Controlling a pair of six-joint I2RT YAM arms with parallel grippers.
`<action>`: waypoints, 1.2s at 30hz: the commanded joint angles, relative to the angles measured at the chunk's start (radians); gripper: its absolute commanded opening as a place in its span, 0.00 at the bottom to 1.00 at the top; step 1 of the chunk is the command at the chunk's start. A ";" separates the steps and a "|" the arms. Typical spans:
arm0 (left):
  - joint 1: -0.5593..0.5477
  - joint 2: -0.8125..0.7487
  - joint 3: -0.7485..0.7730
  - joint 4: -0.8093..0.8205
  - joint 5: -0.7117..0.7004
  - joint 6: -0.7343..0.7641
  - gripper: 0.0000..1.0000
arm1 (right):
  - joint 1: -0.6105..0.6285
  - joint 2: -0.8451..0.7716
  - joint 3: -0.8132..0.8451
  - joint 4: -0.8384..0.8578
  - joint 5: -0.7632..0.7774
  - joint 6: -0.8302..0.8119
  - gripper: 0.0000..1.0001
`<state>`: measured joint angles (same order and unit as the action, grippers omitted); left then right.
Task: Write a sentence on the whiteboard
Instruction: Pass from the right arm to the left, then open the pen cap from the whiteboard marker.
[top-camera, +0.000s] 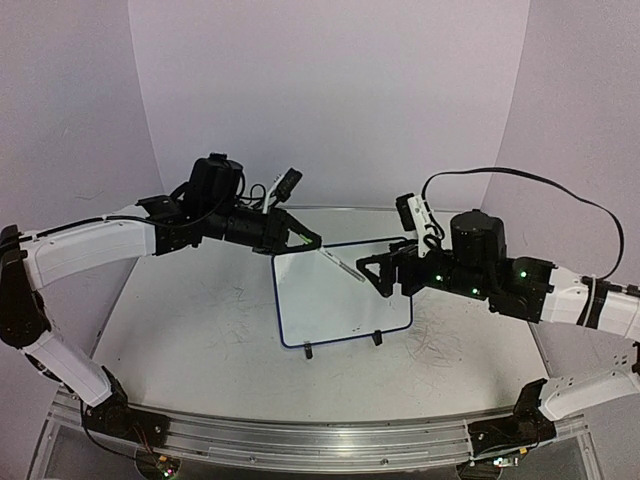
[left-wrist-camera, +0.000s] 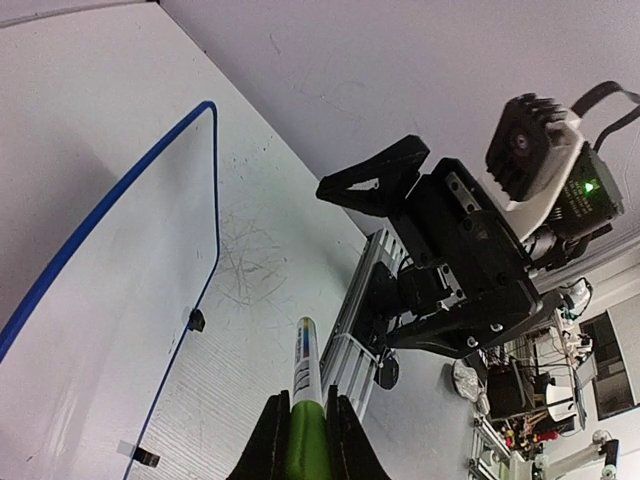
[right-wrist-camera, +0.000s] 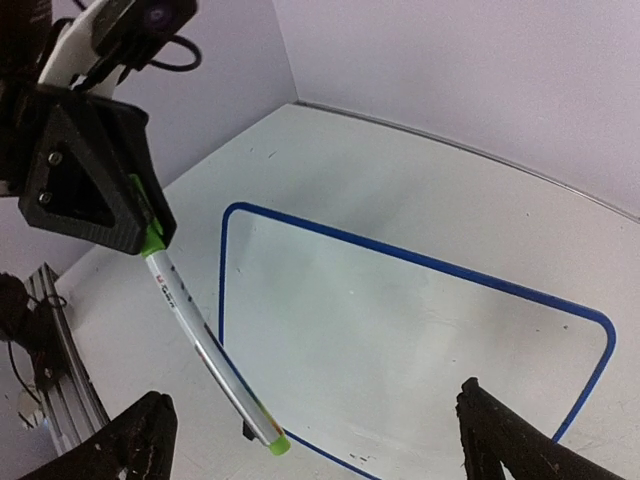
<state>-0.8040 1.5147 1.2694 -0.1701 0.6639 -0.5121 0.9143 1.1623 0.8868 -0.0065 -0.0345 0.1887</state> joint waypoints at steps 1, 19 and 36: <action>0.000 -0.094 0.010 0.124 -0.063 -0.016 0.00 | -0.060 -0.029 -0.024 0.199 -0.122 0.223 0.98; 0.000 -0.100 -0.043 0.346 -0.032 -0.164 0.00 | -0.147 0.248 -0.047 1.060 -0.616 0.769 0.70; 0.000 -0.090 -0.067 0.392 -0.010 -0.187 0.00 | -0.115 0.378 0.020 1.241 -0.632 0.842 0.45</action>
<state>-0.8043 1.4212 1.1999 0.1739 0.6419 -0.6907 0.7796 1.5216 0.8556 1.1417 -0.6441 1.0199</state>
